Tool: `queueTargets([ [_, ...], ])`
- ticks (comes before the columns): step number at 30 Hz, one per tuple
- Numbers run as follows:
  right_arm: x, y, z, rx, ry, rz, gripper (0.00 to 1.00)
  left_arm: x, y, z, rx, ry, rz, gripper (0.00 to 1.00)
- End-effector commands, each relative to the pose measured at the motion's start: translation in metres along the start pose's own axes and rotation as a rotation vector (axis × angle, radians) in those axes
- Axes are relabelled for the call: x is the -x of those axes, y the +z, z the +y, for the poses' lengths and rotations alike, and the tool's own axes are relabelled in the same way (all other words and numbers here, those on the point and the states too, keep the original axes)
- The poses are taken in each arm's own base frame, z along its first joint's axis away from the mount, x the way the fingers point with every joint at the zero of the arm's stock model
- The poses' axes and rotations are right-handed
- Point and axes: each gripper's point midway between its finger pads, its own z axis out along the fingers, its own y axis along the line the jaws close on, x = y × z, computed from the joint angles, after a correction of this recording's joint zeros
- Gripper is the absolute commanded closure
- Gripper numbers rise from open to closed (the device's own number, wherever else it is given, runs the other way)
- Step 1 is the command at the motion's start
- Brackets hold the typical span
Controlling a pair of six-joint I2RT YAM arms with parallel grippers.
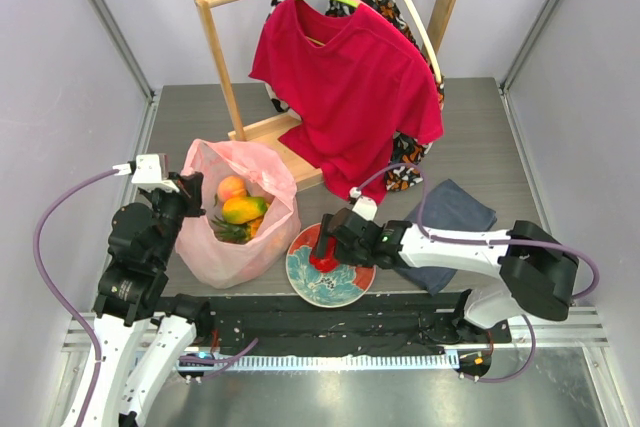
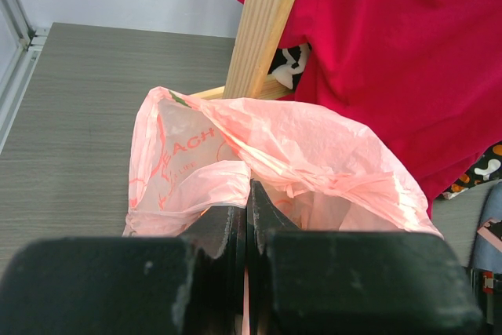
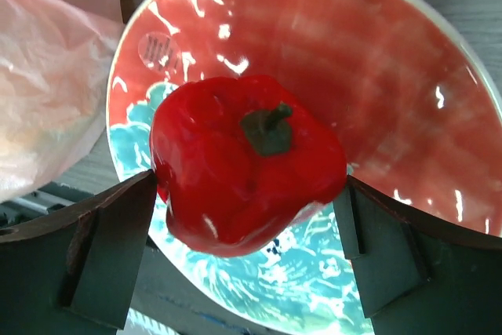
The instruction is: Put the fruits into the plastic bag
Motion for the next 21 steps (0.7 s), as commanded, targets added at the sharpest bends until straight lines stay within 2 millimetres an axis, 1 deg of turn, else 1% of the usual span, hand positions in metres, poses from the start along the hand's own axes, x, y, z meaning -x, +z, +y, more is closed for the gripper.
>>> queueTargets([
  [1, 0.022, 0.009, 0.003, -0.043, -0.013, -0.108, 0.0, 0.011, 0.0, -0.003, -0.016, -0.005, -0.046, 1.0],
  [5, 0.026, 0.016, 0.009, -0.053, -0.048, -0.11, 0.0, 0.011, 0.0, -0.003, -0.016, -0.005, -0.046, 1.0],
  [6, 0.029, 0.016, 0.014, -0.048, -0.051, -0.113, 0.0, 0.011, 0.0, -0.003, -0.015, -0.005, -0.045, 1.0],
  [7, 0.027, 0.02, 0.013, -0.058, -0.061, -0.106, 0.0, 0.011, -0.001, -0.003, -0.015, -0.005, -0.046, 1.0],
  [10, 0.026, 0.022, 0.017, -0.053, -0.077, -0.099, 0.07, 0.012, -0.001, -0.003, -0.014, -0.005, -0.05, 1.0],
  [11, 0.028, 0.021, 0.017, -0.052, -0.078, -0.104, 0.15, 0.011, -0.001, -0.003, -0.015, -0.004, -0.047, 1.0],
  [13, 0.031, 0.018, 0.018, -0.046, -0.079, -0.116, 0.26, 0.01, -0.001, -0.003, -0.013, -0.003, -0.045, 1.0],
  [14, 0.035, 0.013, 0.018, -0.043, -0.079, -0.131, 0.37, 0.011, 0.0, -0.002, -0.012, -0.004, -0.047, 1.0],
  [16, 0.037, 0.009, 0.016, -0.045, -0.096, -0.143, 0.48, 0.01, -0.001, -0.003, -0.015, -0.003, -0.045, 1.0],
  [17, 0.041, 0.004, 0.018, -0.038, -0.098, -0.156, 0.54, 0.011, -0.001, -0.003, -0.015, -0.004, -0.048, 1.0],
  [19, 0.046, -0.002, 0.019, -0.031, -0.122, -0.174, 0.61, 0.011, 0.0, -0.003, -0.013, -0.004, -0.047, 1.0],
  [20, 0.05, -0.009, 0.023, -0.01, -0.131, -0.2, 0.64, 0.011, -0.001, -0.003, -0.015, -0.004, -0.048, 1.0],
  [21, 0.053, -0.013, 0.023, -0.004, -0.165, -0.218, 0.65, 0.012, -0.001, -0.002, -0.012, -0.004, -0.05, 1.0],
])
